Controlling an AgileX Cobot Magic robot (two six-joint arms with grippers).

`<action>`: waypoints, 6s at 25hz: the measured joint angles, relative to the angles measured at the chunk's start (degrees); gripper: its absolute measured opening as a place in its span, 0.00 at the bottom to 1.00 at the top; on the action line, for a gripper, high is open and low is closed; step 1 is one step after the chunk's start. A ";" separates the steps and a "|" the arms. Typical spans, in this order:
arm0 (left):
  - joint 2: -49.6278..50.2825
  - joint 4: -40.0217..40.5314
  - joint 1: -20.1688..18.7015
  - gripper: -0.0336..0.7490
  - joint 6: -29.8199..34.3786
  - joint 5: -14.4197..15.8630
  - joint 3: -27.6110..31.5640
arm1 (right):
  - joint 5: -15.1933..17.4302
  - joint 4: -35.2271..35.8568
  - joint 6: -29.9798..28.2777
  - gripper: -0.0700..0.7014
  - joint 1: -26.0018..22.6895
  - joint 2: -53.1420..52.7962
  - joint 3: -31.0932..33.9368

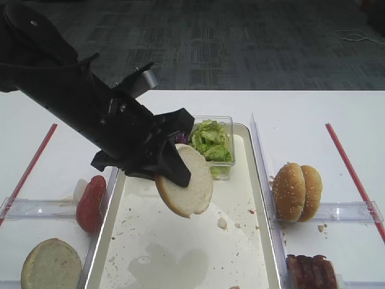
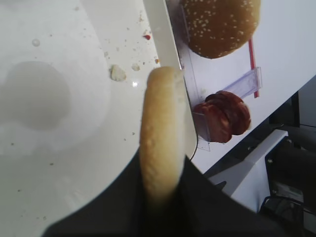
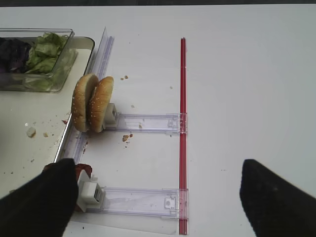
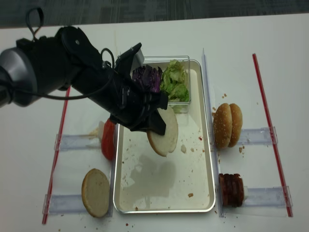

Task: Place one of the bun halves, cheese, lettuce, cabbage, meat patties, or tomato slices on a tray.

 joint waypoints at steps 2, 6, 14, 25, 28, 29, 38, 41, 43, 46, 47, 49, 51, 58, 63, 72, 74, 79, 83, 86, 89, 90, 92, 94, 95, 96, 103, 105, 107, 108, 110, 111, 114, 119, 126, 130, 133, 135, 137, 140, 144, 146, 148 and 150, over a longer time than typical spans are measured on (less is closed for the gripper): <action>0.79 -0.13 0.00 0.15 0.40 0.00 0.00 | 0.00 0.00 0.00 0.98 0.00 0.00 0.00; 4.38 -0.94 0.00 0.15 2.53 -0.32 0.00 | 0.00 0.00 0.00 0.98 0.00 0.00 0.00; 10.72 -2.70 0.00 0.15 5.80 -1.80 0.00 | 0.00 0.00 0.00 0.98 0.00 0.00 0.00; 13.37 -2.70 0.00 0.27 7.00 -2.14 -0.09 | 0.00 0.00 0.00 0.98 0.00 0.00 0.00; 13.37 -1.94 0.00 0.46 6.26 -2.14 -0.09 | 0.00 0.00 0.00 0.98 0.00 0.00 0.00; 13.37 -1.40 0.00 0.54 5.85 -2.14 -0.09 | 0.00 0.00 0.00 0.98 0.00 0.00 0.00; 13.41 3.49 0.00 0.81 2.19 -2.48 -0.23 | 0.00 0.00 0.00 0.98 0.00 0.00 0.00; 13.41 3.49 0.00 0.81 2.06 -2.60 -0.23 | 0.00 0.00 0.00 0.98 0.00 0.00 0.00; 13.41 3.49 0.00 0.81 1.97 -2.73 -0.23 | 0.00 0.00 0.00 0.98 0.00 0.00 0.00; 12.13 3.51 0.00 0.81 1.86 -3.07 -0.23 | 0.00 0.00 0.00 0.98 0.00 0.00 0.00; 11.36 3.51 0.00 0.81 1.94 -3.07 -0.23 | 0.00 0.00 0.00 0.98 0.00 0.00 0.00; 9.76 3.51 0.00 0.81 1.84 -3.07 -0.23 | 0.00 0.00 0.00 0.98 0.00 0.00 0.00; 7.85 3.60 0.00 0.81 1.73 -3.07 -0.23 | 0.00 0.00 0.00 0.98 0.00 0.00 0.00; -1.61 3.63 0.00 0.81 0.27 -1.29 -0.23 | 0.00 0.00 0.00 0.98 0.00 0.00 0.00; -8.11 3.72 0.00 0.81 -0.47 0.81 -0.23 | 0.00 0.00 0.00 0.98 0.00 0.00 0.00; -11.96 16.55 0.00 0.81 -8.66 2.34 -0.23 | 0.00 0.00 0.00 0.98 0.00 0.00 0.00; -11.96 22.58 0.00 0.81 -12.30 3.04 -0.23 | 0.00 0.00 0.00 0.98 0.00 0.00 0.00; -11.96 38.37 0.00 0.81 -20.82 6.51 -0.23 | 0.00 0.00 0.00 0.98 0.00 0.00 0.00; -11.96 45.54 0.13 0.81 -23.79 9.35 -0.23 | 0.00 0.00 0.00 0.98 0.00 0.00 0.00; -11.96 45.92 0.26 0.81 -24.01 9.72 -0.23 | 0.00 0.00 0.00 0.98 0.00 0.00 0.00; -11.96 46.64 0.26 0.81 -24.46 9.72 -0.23 | 0.00 0.00 0.00 0.98 0.00 0.00 0.00; -11.96 47.52 0.26 0.81 -25.11 9.72 -0.23 | 0.00 0.00 0.00 0.98 0.00 0.00 0.00; -11.96 49.94 0.41 0.81 -26.79 9.72 -0.23 | 0.00 0.00 0.00 0.98 0.00 0.00 0.00; -11.96 51.60 1.77 0.81 -28.04 9.72 -0.23 | 0.00 0.00 0.00 0.98 0.00 0.00 0.00; -11.96 51.80 3.34 0.81 -28.59 9.72 -0.23 | 0.00 0.00 0.00 0.98 0.00 0.00 0.00; -11.96 51.92 5.02 0.81 -29.11 9.72 -0.23 | 0.00 0.00 0.00 0.98 0.00 0.00 0.00; -11.96 51.92 18.86 0.81 -29.01 11.55 -0.23 | 0.00 0.00 0.00 0.98 0.00 0.00 0.00; -11.96 51.92 22.72 0.81 -28.22 12.06 -0.23 | 0.00 0.00 0.00 0.98 0.00 0.00 0.00; -11.96 51.92 25.38 0.81 -27.82 12.15 -0.23 | 0.00 0.00 0.00 0.98 0.00 0.00 0.00; -11.96 52.06 26.37 0.81 -27.51 12.29 -0.23 | 0.00 0.00 0.00 0.98 0.00 0.00 0.00; -11.96 52.31 27.21 0.81 -26.66 12.29 -0.23 | 0.00 0.00 0.00 0.98 0.00 0.00 0.00; -11.96 52.44 27.21 0.81 -26.37 12.29 -0.23 | 0.00 0.00 0.00 0.98 0.00 0.00 0.00; -13.01 53.16 27.29 0.81 -25.78 12.56 -0.23 | 0.00 0.00 0.00 0.98 0.00 0.00 0.00; -17.49 54.29 27.29 0.81 -25.78 13.30 4.74 | 0.00 -0.09 0.00 0.98 0.00 0.00 0.00; -27.84 53.33 27.29 0.81 -25.64 12.88 18.61 | 0.00 -0.09 0.00 0.98 0.00 0.00 0.00; -34.28 53.16 27.29 0.81 -25.64 12.50 25.20 | 0.00 -0.09 0.00 0.98 0.00 0.00 0.00; -39.11 53.06 27.29 0.81 -25.64 11.89 29.00 | 0.00 -0.09 0.00 0.98 0.00 0.00 0.00; -42.51 53.06 27.29 0.81 -25.64 11.66 31.22 | 0.00 -0.09 0.00 0.98 0.00 0.00 0.00; -45.61 53.06 27.29 0.81 -25.64 11.55 32.64 | 0.00 -0.09 0.00 0.98 0.00 0.00 0.00; -50.40 53.06 27.29 0.81 -25.64 11.65 33.19 | 0.00 -0.09 0.00 0.98 0.00 0.00 0.00; -57.05 53.06 27.29 0.81 -25.64 11.65 33.24 | 0.00 -0.09 0.00 0.98 0.00 0.00 0.00; -60.12 53.06 27.29 0.81 -25.64 11.87 33.24 | 0.00 -0.09 0.00 0.98 0.00 0.00 0.00; -63.22 53.06 27.29 0.81 -25.64 12.12 33.34 | 0.00 -0.09 0.00 0.98 0.00 0.00 0.00; -65.67 53.02 27.33 0.81 -25.56 12.37 33.38 | 0.00 -0.09 0.00 0.98 0.00 0.00 0.00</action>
